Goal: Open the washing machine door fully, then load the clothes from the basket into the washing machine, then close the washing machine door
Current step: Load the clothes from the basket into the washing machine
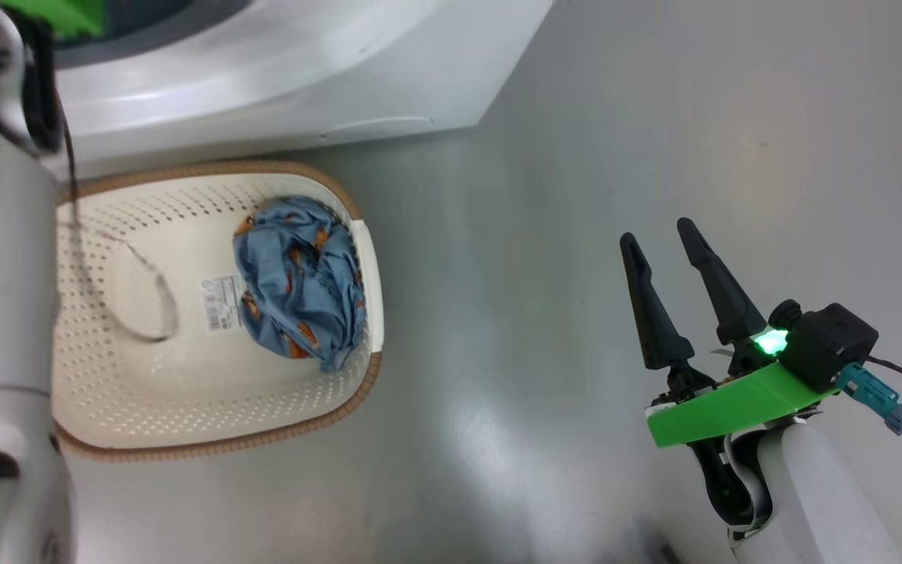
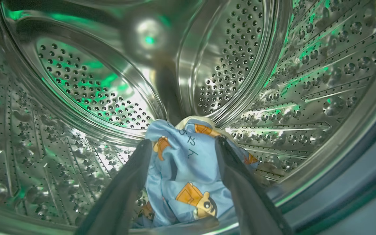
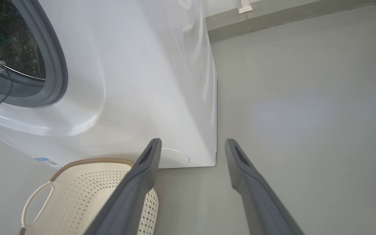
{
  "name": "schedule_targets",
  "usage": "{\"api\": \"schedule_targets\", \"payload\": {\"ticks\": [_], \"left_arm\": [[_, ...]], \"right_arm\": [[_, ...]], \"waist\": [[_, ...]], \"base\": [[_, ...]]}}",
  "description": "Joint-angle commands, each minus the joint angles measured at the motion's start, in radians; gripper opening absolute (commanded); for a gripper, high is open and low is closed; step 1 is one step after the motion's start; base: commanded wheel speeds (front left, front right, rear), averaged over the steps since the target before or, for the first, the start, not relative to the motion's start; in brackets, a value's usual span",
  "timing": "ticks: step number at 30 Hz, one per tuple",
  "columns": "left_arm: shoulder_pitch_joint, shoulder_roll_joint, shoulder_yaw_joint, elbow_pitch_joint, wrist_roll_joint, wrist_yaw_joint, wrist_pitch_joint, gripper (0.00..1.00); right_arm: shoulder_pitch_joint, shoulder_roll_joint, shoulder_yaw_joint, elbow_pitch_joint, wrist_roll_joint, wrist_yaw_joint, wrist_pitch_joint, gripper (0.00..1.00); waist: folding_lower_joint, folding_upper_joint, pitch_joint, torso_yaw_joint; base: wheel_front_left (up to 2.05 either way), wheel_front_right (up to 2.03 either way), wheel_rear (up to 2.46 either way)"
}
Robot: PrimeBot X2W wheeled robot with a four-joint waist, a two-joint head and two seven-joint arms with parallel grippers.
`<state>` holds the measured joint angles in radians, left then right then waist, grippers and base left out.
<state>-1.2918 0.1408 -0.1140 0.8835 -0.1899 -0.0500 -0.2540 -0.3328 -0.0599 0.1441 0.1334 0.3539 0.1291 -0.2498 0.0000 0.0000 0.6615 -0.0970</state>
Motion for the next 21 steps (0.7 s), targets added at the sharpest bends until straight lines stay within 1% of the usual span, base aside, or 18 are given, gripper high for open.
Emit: {"api": "schedule_targets", "payload": {"ticks": [1, 11, 21], "left_arm": [[0.037, 0.036, 0.011, -0.04, -0.009, -0.005, -0.008, 1.0], [0.207, 0.01, 0.02, -0.156, -0.012, -0.013, -0.008, 1.0], [0.466, -0.005, 0.056, -0.342, -0.023, -0.015, -0.008, 1.0]], "right_arm": [[0.024, 0.001, 0.016, -0.015, -0.009, 0.002, -0.012, 1.0], [0.049, -0.005, 0.004, 0.003, -0.009, 0.002, -0.012, 1.0], [0.092, -0.004, -0.01, 0.014, -0.009, 0.002, -0.012, 1.0]], "waist": [[0.0, 0.0, -0.035, 0.019], [0.0, 0.0, -0.129, 0.05], [0.0, 0.0, -0.239, 0.069]], "base": [[0.0, 0.0, 0.0], [0.0, 0.0, 0.0], [0.0, 0.0, 0.0]]}}
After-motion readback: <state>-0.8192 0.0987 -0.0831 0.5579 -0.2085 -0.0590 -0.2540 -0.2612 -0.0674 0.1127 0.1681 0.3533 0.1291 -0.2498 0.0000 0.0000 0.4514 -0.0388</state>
